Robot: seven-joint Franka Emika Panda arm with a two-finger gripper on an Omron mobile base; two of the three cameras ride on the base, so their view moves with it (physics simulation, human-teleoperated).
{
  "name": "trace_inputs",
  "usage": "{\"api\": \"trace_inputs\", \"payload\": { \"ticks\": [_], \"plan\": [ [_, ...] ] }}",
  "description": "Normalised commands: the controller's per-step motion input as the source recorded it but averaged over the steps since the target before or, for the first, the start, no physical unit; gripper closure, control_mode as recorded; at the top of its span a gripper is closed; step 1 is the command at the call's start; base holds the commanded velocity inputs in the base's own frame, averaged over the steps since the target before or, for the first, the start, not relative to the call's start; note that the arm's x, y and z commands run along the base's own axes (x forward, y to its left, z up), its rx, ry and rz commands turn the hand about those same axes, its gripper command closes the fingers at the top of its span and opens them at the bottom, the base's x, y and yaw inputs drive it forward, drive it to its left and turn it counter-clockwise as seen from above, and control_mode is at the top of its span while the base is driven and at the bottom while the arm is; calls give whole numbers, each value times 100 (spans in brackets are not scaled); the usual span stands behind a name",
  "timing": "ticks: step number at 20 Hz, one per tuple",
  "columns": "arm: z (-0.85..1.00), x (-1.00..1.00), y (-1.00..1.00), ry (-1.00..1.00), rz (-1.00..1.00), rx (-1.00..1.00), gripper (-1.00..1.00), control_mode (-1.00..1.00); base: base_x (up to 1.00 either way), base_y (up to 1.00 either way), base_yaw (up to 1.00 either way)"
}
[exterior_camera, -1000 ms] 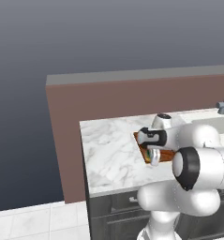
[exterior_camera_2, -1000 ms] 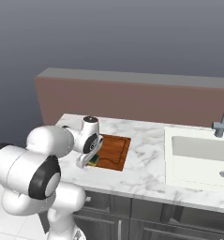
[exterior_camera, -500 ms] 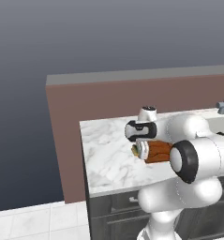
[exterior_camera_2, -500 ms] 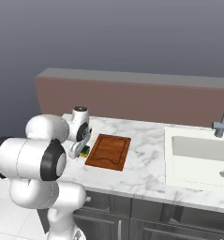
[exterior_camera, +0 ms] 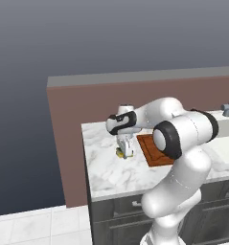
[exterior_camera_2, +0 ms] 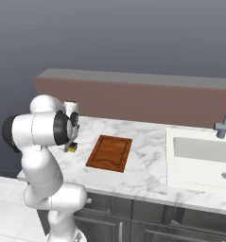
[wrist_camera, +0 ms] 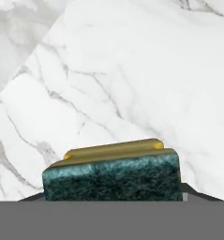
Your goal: Pick up the sponge from the counter and clean the cutting board by briefly scrubbing or pressing down on the cutting board. Once finished, release the sponge.
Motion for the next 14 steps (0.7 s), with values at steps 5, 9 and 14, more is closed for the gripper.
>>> {"api": "trace_inputs", "payload": {
  "ticks": [5,9,14],
  "plan": [
    [-43,-3,34,5,5,0,100,-100,0,0,0],
    [-51,-16,11,-1,0,0,-100,-100,0,0,0],
    [-17,-4,0,0,0,0,-100,-100,0,0,0]
  ]
}}
